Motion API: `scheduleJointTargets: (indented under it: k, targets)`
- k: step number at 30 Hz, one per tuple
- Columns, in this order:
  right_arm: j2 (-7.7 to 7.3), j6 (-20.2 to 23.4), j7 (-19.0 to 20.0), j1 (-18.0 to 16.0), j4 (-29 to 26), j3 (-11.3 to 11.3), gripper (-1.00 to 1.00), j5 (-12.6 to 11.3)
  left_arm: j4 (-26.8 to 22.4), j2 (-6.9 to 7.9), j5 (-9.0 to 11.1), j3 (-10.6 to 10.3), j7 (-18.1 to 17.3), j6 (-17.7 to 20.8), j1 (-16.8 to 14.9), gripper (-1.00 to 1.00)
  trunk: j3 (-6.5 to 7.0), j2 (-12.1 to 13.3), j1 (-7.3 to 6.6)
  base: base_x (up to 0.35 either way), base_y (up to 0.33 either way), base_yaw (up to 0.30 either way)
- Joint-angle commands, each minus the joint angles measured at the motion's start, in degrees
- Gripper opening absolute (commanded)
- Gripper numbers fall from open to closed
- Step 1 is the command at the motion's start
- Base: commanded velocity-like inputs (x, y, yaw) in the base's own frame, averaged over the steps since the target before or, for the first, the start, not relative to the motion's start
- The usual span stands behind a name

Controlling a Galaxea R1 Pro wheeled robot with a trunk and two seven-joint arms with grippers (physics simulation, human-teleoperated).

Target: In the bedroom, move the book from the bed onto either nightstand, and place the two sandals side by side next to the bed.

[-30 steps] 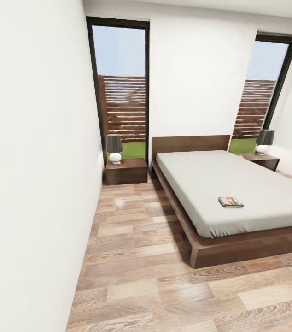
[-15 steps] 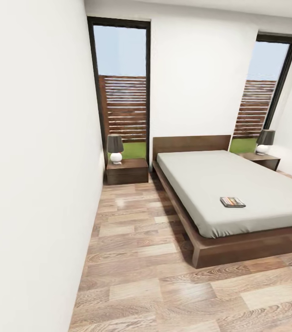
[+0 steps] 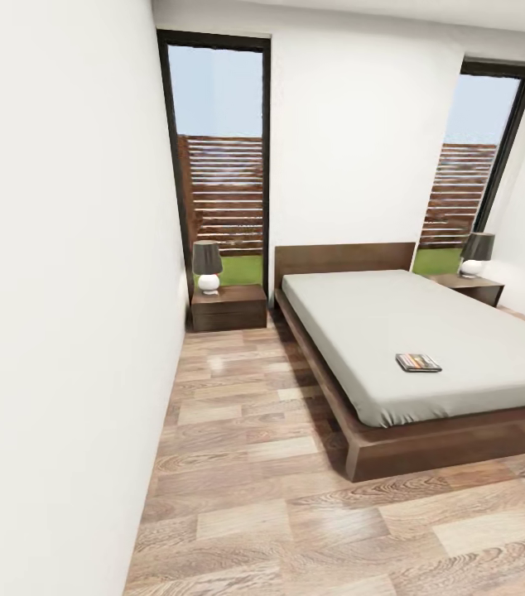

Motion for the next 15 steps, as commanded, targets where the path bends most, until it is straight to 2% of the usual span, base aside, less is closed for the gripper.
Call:
scheduleJointTargets:
  k: [1, 8, 15]
  targets:
    - [-0.01, -0.2, 0.0, -0.1, -0.6, -0.3, 1.0, -0.1, 0.0, 0.0, -0.1, -0.1, 0.0, -0.2, 0.0, 1.0, -0.06, 0.0, 0.0, 0.0, 0.0, 0.0]
    - [-0.11, 0.5, -0.3, -1.3, -6.0, -0.3, 1.0, 0.0, -2.9, 0.09, 0.0, -0.1, 0.0, 0.0, -0.7, 1.0, -0.06, 0.0, 0.0, 0.0, 0.0, 0.0]
    - [-0.08, 7.2, -0.8, -8.3, -9.2, -0.2, 1.0, 0.4, -6.0, 0.27, 0.1, -0.1, 0.3, 0.7, -4.0, 1.0, -0.06, 0.0, 0.0, 0.0, 0.0, 0.0]
